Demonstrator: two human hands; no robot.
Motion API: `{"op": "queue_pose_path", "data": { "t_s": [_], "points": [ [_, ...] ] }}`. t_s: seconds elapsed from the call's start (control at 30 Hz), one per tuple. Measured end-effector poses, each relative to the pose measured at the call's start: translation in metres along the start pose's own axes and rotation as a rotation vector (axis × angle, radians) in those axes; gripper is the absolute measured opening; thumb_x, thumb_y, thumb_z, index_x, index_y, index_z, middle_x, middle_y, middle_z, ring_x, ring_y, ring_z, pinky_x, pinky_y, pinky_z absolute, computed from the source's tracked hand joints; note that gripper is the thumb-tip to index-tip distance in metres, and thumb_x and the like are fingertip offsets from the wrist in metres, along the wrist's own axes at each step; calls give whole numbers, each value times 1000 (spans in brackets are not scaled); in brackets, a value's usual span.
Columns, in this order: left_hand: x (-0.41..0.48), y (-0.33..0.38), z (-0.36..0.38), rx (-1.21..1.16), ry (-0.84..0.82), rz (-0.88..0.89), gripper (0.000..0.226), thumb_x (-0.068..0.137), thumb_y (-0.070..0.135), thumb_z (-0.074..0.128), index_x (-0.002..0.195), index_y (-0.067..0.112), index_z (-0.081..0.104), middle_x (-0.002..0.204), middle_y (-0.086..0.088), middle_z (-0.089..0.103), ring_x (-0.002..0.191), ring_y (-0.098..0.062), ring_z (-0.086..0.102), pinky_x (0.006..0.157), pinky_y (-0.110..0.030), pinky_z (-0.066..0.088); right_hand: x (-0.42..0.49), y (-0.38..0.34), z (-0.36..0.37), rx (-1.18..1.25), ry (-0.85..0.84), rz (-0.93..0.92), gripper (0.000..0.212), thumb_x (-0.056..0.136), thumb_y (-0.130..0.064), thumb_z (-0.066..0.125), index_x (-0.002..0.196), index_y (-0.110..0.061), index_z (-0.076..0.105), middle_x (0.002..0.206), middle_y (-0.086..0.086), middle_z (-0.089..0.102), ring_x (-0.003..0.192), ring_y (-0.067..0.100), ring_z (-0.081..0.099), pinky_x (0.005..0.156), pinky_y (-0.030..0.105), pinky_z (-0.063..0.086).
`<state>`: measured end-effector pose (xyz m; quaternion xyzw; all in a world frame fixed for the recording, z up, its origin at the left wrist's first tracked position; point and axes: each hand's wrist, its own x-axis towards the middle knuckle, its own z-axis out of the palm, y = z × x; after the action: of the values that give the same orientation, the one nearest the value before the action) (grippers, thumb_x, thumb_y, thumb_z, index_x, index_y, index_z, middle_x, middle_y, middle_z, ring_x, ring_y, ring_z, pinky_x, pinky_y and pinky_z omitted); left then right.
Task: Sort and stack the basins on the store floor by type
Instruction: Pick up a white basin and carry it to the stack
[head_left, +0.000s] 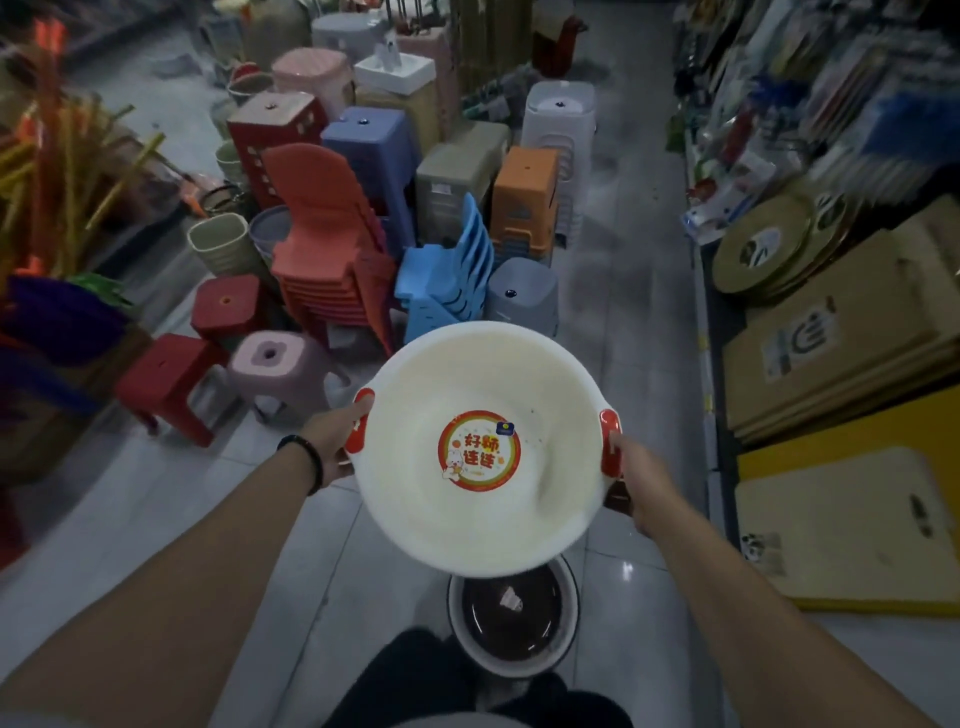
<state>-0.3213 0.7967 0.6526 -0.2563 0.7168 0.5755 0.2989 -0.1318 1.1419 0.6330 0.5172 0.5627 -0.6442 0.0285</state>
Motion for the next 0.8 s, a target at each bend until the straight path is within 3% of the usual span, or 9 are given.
{"op": "queue_pose_path", "data": {
  "t_s": [0.13,0.2,0.27,0.33,0.4,0.5,0.63,0.73,0.8],
  "points": [
    [56,42,13,35,-20,-7,70,78,58,81,135,22,62,114,-7,78,105,-30,73,84,-50,61,28,-18,20,49,41,30,32,99,-42,62,110,-14,71,103,14,78,93,38,77,84,55,66],
    [84,69,24,80,-63,1,55,85,51,79,128,18,66,114,-9,78,108,-31,72,90,-51,59,46,-29,35,74,80,44,28,101,-43,61,107,-17,69,106,14,77,96,37,76,86,55,65],
    [123,91,34,119,-108,-5,49,87,47,78,122,16,69,110,-9,78,107,-32,72,85,-48,60,66,-39,56,75,134,59,29,102,-45,60,103,-18,68,105,13,76,97,36,75,86,54,65],
    [162,111,45,157,-134,-12,45,88,49,77,117,16,70,105,-8,79,101,-29,73,77,-43,61,90,-47,82,71,200,80,34,103,-49,60,100,-17,69,103,13,77,96,36,76,85,54,65],
    [204,127,56,189,-134,-31,43,89,55,73,109,18,70,104,-9,78,99,-29,74,83,-46,62,117,-51,109,64,268,98,41,101,-55,59,97,-15,71,99,14,78,94,36,76,85,56,65],
    [264,149,58,276,-155,-87,62,69,68,75,108,19,72,103,-11,79,99,-32,76,89,-52,61,139,-60,150,62,344,159,57,93,-63,61,91,-8,74,92,15,78,88,36,76,86,56,65],
    [322,170,60,404,-185,-103,55,68,45,88,108,11,71,93,-8,78,83,-29,76,82,-45,63,153,-69,189,57,332,201,27,87,-24,83,100,-3,73,99,19,79,92,39,77,85,57,65],
    [370,162,72,478,-169,-82,63,53,35,86,110,11,73,99,-10,77,87,-31,76,89,-51,62,186,-60,206,-1,378,223,24,84,-19,85,99,-4,74,95,17,78,88,37,76,79,53,66],
    [391,149,86,516,-116,-95,50,59,30,85,105,11,72,98,-11,77,88,-33,74,90,-50,61,219,-46,215,-70,412,249,27,83,-21,85,102,-7,73,93,13,76,85,33,74,79,45,63]
  ]
}}
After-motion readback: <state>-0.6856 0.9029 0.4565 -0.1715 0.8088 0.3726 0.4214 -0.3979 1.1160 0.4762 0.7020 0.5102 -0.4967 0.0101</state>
